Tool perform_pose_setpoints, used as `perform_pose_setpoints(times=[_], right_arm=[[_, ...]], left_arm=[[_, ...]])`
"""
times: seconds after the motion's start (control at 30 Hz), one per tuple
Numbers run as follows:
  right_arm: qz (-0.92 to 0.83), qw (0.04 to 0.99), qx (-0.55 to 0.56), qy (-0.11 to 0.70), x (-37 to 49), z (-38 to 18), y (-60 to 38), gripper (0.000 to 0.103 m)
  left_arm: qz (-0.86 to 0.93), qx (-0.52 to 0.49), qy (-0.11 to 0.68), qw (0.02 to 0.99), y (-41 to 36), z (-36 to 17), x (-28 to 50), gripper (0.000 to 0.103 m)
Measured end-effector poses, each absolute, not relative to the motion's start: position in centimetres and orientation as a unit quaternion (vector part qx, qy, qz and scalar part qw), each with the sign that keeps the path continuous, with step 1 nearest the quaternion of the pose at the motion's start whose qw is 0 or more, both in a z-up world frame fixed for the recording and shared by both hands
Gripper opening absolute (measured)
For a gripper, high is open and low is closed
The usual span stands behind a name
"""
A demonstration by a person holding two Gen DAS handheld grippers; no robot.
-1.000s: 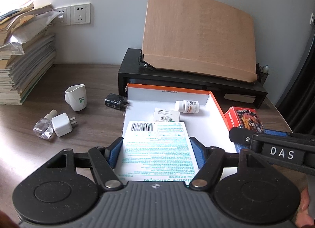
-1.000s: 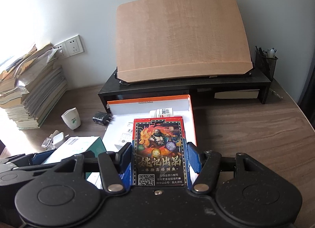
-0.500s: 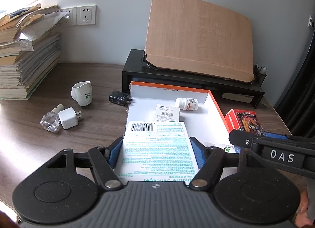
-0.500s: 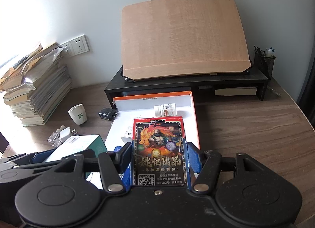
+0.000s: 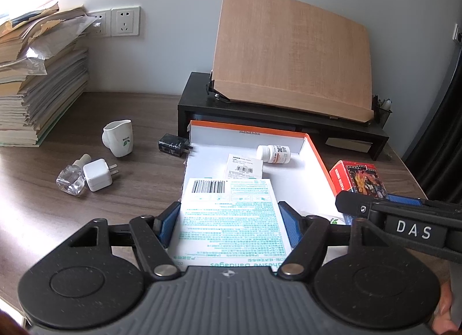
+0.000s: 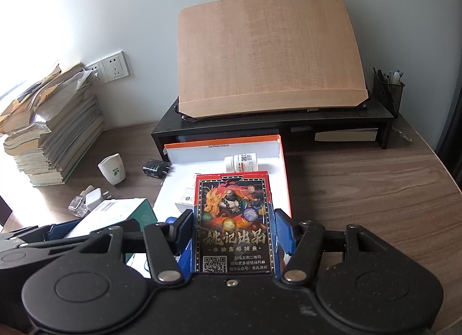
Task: Organize rigid objects
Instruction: 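Hold the bandage box and card deck above the white box with both tools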
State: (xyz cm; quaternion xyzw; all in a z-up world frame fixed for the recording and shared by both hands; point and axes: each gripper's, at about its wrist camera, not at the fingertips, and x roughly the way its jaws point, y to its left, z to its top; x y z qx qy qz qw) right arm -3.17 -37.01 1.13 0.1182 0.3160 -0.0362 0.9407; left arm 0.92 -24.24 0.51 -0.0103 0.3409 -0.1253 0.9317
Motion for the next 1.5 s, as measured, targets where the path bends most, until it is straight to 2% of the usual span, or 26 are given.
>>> perform_pose_setpoints(times=[1.5], right_arm=[[-0.05,0.921,0.136,0.361,7.5,-1.6,-40.1,0.071]], left_arm=[[-0.139,-0.002,0.383,0.913,-26.2,-2.0,10.1,0.072]])
